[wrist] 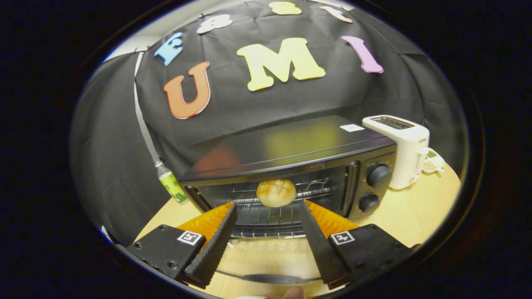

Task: Open the toaster oven, put the food inside, and close the toaster oven door.

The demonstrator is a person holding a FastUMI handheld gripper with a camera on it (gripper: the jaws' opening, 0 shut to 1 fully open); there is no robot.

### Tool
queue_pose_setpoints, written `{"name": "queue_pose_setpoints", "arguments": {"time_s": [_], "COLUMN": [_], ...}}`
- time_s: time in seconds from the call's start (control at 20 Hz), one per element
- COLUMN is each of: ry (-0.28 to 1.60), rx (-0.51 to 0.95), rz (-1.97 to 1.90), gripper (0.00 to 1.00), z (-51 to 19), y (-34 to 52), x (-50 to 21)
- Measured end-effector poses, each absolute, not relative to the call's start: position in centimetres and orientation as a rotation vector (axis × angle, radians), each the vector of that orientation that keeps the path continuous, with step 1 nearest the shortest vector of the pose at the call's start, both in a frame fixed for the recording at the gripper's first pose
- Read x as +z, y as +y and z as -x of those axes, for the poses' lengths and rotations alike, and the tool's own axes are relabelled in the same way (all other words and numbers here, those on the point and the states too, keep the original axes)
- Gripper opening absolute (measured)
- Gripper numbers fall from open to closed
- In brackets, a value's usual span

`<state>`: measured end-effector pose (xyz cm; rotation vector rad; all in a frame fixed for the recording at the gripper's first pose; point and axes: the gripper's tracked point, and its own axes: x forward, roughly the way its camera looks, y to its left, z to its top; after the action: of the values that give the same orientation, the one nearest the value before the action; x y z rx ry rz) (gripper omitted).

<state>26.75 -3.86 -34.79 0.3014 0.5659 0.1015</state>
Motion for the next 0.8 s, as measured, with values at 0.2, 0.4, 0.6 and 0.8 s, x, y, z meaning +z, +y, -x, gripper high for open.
{"name": "queue_pose_setpoints", "arguments": {"time_s": [0.2, 0.4, 0.6, 0.8], "ry": [0.476, 0.423, 0.450, 0.516], "rx": [0.118, 0.113, 0.098, 0.109], "rz": [-0.258, -0.218, -0.190, -0.203], "gripper": [1.00, 1.00, 1.00, 1.00], "z": [-21.2, -15.9, -11.8, -9.7], "y": [-4.0, -4.5, -5.2, -4.4], "x": [-29.3, -25.4, -25.8, -28.5]}}
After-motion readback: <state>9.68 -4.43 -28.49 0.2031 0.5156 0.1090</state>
